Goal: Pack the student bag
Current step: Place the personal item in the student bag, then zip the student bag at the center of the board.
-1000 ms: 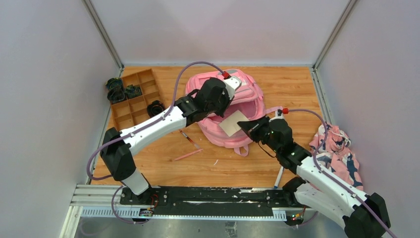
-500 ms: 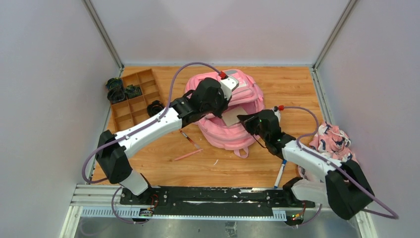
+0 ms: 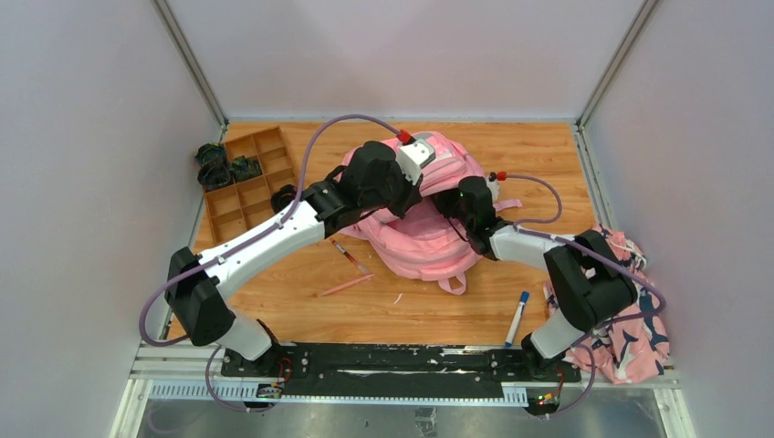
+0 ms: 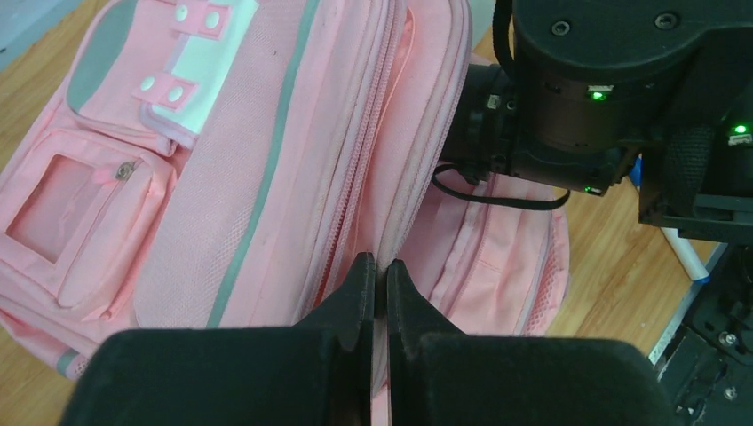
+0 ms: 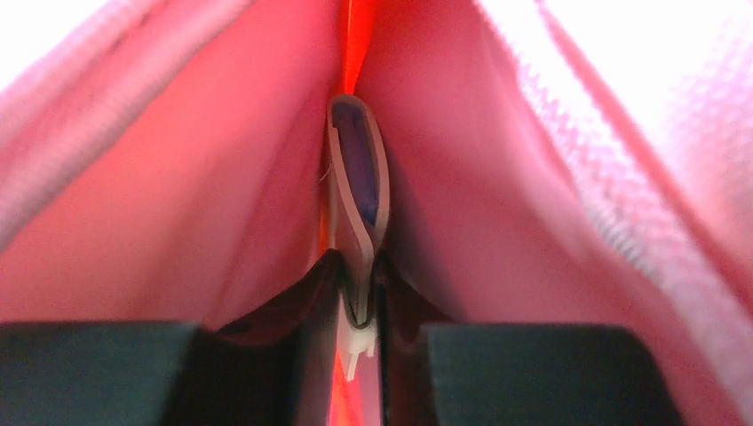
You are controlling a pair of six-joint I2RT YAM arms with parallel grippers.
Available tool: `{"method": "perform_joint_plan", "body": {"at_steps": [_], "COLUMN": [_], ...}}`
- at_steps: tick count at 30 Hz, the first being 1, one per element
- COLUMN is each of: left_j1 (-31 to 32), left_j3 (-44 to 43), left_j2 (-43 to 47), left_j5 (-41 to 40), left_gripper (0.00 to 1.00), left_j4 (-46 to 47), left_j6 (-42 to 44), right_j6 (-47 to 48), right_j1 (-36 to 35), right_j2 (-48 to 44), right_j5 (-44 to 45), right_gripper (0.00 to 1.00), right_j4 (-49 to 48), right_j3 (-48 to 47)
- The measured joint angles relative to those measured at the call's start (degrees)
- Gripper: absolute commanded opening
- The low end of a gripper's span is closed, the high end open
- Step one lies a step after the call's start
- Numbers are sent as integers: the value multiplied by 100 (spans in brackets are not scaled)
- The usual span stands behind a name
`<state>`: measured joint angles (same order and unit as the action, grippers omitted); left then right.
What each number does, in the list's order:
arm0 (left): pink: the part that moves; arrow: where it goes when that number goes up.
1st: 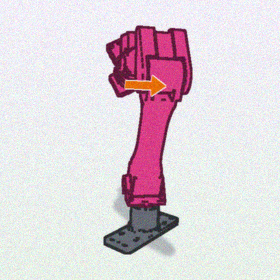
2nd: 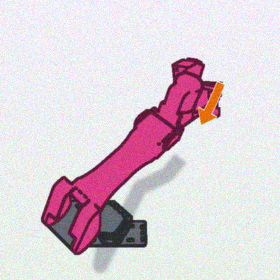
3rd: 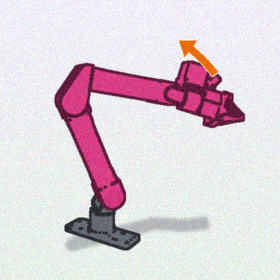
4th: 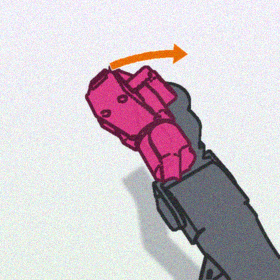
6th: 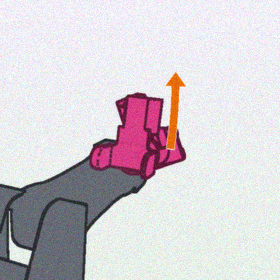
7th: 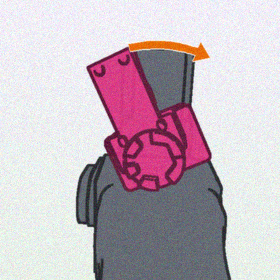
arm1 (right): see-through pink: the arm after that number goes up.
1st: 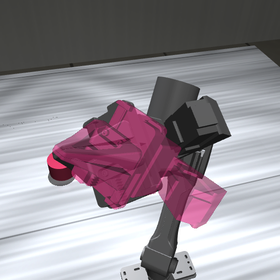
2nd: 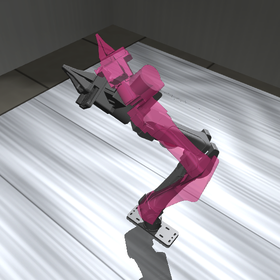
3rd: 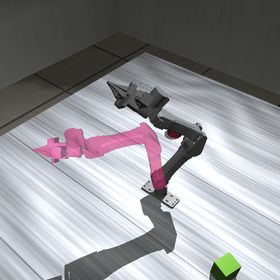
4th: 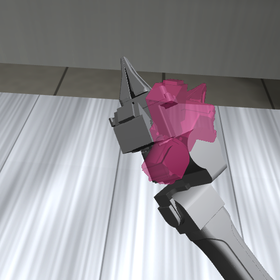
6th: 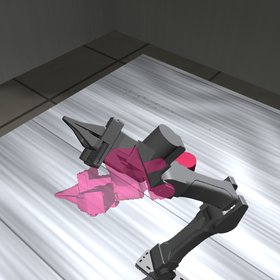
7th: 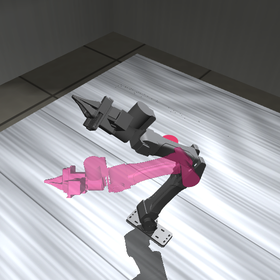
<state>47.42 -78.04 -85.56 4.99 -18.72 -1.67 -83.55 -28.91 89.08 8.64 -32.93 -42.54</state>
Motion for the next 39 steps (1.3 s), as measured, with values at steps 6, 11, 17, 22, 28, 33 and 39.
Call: {"method": "perform_joint_plan", "body": {"at_steps": [6,11,17,22,28,33,39], "left_j1": [-15,-52,-118,-138,-164,-170,-334], "left_j3": [61,118,195,280,352,256,332], "left_j2": [17,55,92,101,98,39,195], "left_j5": [109,146,151,164,188,271,-372], "left_gripper": [0,0,0,0,42,66,52], "left_j4": [17,44,179,278,365,409,273], "left_j6": [-4,-37,-142,-219,-345,-557,-1130], "right_j6": [-85,4,103,433,1738,2883,4009], "right_j1": [70,74,122,131,179,302,326], "right_j2": [103,-120,-385,-1279,-3156,-4572,-5265], "right_j5": [-203,-319,-715,-990,-1130,-866,-645], "right_gripper": [40,47,53,53,53,54,54], "right_j4": [-433,-356,-120,479,2035,3650,5112], "right_j3": [157,297,339,649,702,671,356]}}
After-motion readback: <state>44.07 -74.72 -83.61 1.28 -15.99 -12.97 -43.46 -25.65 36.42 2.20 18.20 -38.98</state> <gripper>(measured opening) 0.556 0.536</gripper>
